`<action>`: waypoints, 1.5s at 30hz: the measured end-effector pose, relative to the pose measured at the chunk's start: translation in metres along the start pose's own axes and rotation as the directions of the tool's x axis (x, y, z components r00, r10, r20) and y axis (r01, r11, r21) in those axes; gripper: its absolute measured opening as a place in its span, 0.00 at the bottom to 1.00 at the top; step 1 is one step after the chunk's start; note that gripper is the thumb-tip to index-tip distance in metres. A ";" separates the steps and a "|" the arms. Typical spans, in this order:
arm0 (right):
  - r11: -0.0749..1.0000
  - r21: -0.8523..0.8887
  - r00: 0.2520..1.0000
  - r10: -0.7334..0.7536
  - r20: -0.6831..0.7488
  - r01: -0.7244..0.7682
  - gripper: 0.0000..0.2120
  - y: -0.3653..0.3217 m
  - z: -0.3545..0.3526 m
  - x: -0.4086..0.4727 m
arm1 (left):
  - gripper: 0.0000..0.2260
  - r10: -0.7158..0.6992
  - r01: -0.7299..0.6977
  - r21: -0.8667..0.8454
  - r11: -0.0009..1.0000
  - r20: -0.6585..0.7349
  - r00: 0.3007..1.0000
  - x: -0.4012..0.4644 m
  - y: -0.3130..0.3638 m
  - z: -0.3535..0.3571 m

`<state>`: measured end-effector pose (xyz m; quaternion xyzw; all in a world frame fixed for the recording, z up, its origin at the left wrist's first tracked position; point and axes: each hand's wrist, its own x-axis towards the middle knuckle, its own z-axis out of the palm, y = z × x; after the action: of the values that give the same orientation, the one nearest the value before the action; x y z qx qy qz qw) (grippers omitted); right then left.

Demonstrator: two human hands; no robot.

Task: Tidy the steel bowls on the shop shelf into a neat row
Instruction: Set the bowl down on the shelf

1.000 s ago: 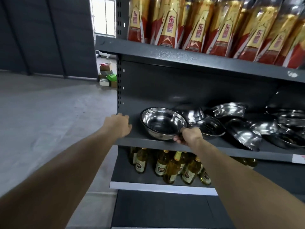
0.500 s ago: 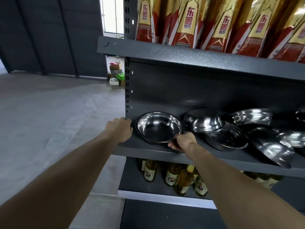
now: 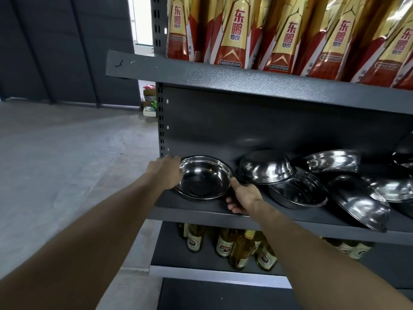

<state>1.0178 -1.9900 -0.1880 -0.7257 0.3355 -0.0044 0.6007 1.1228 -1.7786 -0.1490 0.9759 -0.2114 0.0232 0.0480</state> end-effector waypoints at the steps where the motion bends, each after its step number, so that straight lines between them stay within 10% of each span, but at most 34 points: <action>1: 1.000 0.018 1.000 -0.013 -0.028 0.013 0.21 -0.002 -0.006 0.000 | 0.18 0.004 -0.004 -0.001 1.000 0.003 1.000 0.003 0.005 -0.002; 19: 0.991 0.034 0.920 -0.105 -0.378 0.127 0.12 -0.017 -0.138 0.026 | 0.25 0.271 -0.285 0.104 0.953 0.125 0.954 0.070 0.144 0.019; 32: 0.987 -0.141 0.956 -0.116 -0.270 0.080 0.19 -0.030 -0.174 0.089 | 0.33 0.128 -0.138 0.057 0.989 0.151 0.980 0.125 0.191 0.031; 45: 0.967 -0.255 0.950 -0.095 -0.298 0.016 0.27 -0.032 -0.174 0.098 | 0.21 0.009 0.052 -0.384 0.922 0.154 0.988 0.127 0.223 0.040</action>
<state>1.0380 -2.1873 -0.1503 -0.7951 0.4021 -0.0923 0.4446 1.1470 -2.0369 -0.1622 0.9484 -0.2040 -0.0945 0.2237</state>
